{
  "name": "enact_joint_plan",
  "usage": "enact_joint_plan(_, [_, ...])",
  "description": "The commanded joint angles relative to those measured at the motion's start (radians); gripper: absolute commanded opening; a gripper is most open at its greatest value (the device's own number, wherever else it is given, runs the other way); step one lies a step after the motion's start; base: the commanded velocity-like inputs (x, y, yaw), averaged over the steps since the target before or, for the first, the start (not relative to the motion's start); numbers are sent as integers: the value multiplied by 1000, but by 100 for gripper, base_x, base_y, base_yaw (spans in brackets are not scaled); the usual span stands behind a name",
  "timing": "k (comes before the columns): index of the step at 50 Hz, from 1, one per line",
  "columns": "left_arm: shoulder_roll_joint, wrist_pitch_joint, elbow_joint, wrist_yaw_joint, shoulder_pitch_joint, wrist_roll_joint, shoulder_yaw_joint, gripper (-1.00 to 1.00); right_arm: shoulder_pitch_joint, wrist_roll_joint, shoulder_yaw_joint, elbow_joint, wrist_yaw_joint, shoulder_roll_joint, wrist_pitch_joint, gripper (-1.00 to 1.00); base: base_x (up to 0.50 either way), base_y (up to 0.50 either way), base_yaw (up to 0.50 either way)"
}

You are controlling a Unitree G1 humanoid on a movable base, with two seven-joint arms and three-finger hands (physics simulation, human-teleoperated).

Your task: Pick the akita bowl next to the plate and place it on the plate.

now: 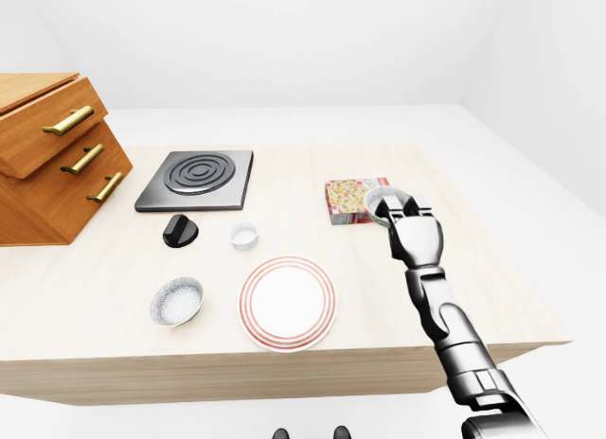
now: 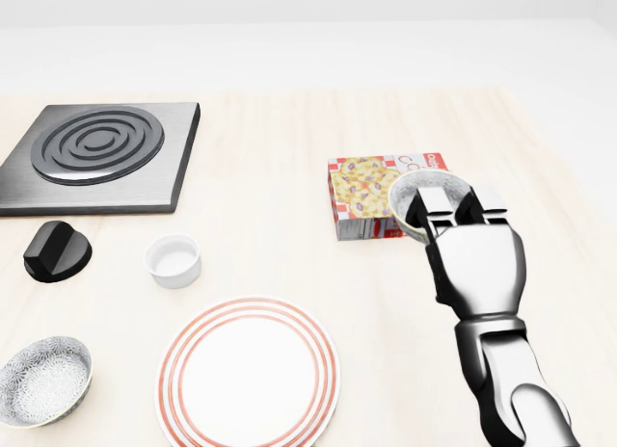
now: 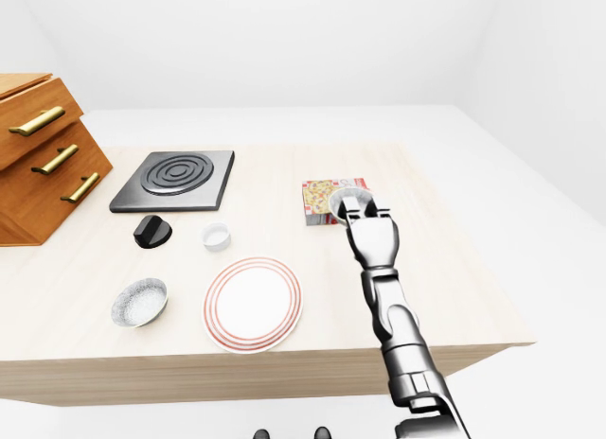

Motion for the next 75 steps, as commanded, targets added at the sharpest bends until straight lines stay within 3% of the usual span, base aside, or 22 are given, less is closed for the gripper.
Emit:
enact_joint_plan(1, [0,-5,4,1,-4,9,-7,100,131,52,-81,-456,0,10,0,-100,0,0,0])
enact_joint_plan(12, [-2,-14,4,0,-7,17,-14,100,337,80,-72,-772,131,89,0,-100,0,0,0])
enact_joint_plan(25, [-4,-22,7,1,-8,24,-22,100,465,-2,28,-898,120,151,0,-100,0,0,0])
enact_joint_plan(33, [-3,-32,17,-1,-11,27,-30,100,597,-121,198,-1009,73,168,0,-100,0,0,0])
enact_joint_plan(43, [-5,-28,12,2,-11,27,-32,100,675,-292,400,-1043,0,108,0,-100,0,0,0])
enact_joint_plan(46, [-5,-27,9,3,-10,26,-31,100,681,-320,448,-1039,0,87,0,-100,0,0,0])
enact_joint_plan(53, [-6,-26,9,3,-11,27,-31,100,673,-317,468,-1038,0,68,0,-100,0,0,0])
enact_joint_plan(55, [-6,-22,2,7,-10,27,-30,100,653,-409,515,-946,0,75,0,-100,0,0,0])
enact_joint_plan(63, [-5,-23,6,5,-13,29,-30,100,651,-440,616,-856,0,38,0,-100,0,0,0])
enact_joint_plan(75, [-4,-30,14,1,-12,26,-33,100,612,-394,625,-731,0,53,0,-100,0,0,0])
